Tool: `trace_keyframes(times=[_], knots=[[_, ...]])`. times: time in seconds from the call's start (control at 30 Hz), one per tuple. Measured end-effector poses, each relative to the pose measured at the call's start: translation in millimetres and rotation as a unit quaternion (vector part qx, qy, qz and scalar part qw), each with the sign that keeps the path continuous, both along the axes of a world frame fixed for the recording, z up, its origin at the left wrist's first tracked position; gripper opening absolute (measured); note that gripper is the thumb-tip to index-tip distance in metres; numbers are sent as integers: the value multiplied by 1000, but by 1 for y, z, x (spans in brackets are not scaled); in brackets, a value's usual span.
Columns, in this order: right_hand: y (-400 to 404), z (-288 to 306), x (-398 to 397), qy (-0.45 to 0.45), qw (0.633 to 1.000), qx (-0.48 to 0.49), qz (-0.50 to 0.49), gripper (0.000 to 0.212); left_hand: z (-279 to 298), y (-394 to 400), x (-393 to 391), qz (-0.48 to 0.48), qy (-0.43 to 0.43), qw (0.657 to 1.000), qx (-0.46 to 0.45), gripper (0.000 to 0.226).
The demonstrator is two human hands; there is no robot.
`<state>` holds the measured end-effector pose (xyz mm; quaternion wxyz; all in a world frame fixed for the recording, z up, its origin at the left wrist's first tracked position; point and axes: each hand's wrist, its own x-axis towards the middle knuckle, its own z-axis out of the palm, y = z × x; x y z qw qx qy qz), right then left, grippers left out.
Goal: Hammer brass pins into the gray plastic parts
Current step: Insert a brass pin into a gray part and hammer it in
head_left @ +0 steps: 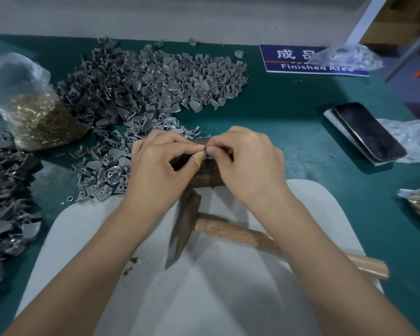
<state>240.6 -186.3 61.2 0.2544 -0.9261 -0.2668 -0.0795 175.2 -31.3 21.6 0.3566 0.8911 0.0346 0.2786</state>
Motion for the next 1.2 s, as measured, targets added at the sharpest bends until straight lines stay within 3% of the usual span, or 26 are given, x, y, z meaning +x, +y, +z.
trace_keyframes(times=[0.3, 0.4, 0.47, 0.53, 0.63, 0.83, 0.93, 1.03, 1.2], knots=[[-4, -13, -4, 17, 998, 62, 2, 10, 8, -2, -3, 15, 29, 999, 41, 12], [-19, -15, -18, 31, 992, 117, 41, 24, 6, -4, -6, 39, 31, 996, 69, 9], [-42, -15, -32, 21, 988, 146, 46, 22, 6, -5, -7, 41, 32, 996, 67, 8], [-67, -17, -50, 47, 992, 89, 72, 28, 7, -4, -7, 38, 39, 997, 58, 9], [-89, -24, -75, 85, 986, -70, 122, 40, 7, -3, -6, 31, 46, 997, 47, 9], [-107, -16, -89, -57, 969, -197, 135, 23, 6, -7, -9, 39, 25, 999, 20, 7], [-123, 5, -83, -90, 976, -171, 104, 18, 5, -8, -8, 39, 24, 999, 11, 7], [-128, 25, -71, -69, 987, -129, 65, 19, 4, -8, -6, 42, 29, 999, 11, 8], [-109, 48, -41, -8, 998, -56, 22, 41, 1, -8, -7, 38, 33, 999, -10, 6]])
